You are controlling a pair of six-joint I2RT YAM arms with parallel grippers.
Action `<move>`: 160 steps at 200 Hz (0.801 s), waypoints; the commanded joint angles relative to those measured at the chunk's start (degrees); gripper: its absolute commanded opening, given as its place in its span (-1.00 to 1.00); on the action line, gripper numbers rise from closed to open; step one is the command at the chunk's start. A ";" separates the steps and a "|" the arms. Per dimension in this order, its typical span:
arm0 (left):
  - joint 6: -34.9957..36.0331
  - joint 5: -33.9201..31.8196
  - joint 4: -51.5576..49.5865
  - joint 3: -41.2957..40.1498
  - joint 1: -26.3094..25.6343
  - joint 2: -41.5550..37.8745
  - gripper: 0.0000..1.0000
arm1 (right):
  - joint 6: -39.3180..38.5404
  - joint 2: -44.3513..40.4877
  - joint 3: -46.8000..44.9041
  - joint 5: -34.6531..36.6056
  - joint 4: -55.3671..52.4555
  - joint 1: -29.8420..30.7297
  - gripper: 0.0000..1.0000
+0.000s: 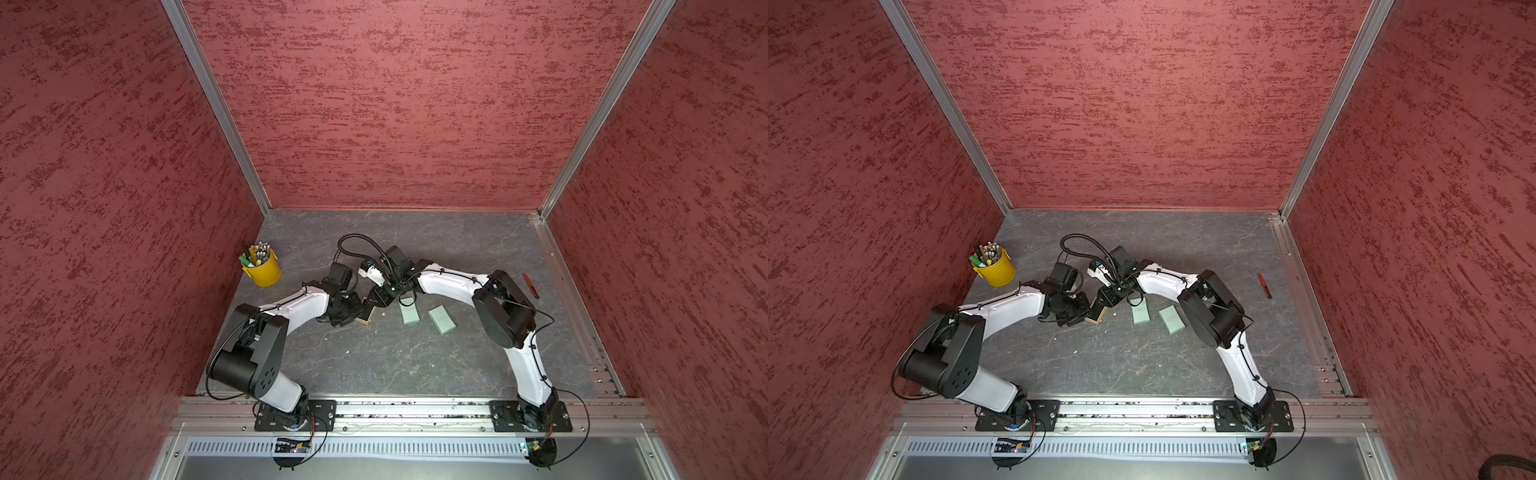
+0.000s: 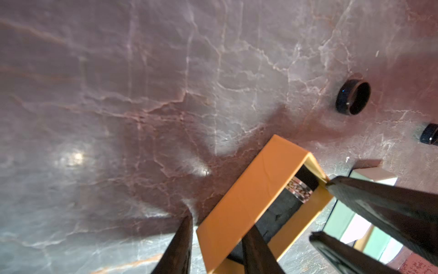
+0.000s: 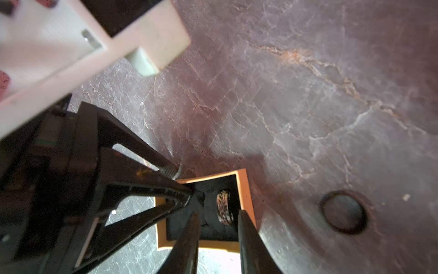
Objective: Take the rings out of the lift-off lid box
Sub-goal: Take out the ring from the jewelry box.
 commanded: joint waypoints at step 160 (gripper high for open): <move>1.15 0.08 -0.67 -0.90 1.30 0.50 -0.28 | -1.83 -4.08 -0.45 2.41 1.72 0.60 -0.22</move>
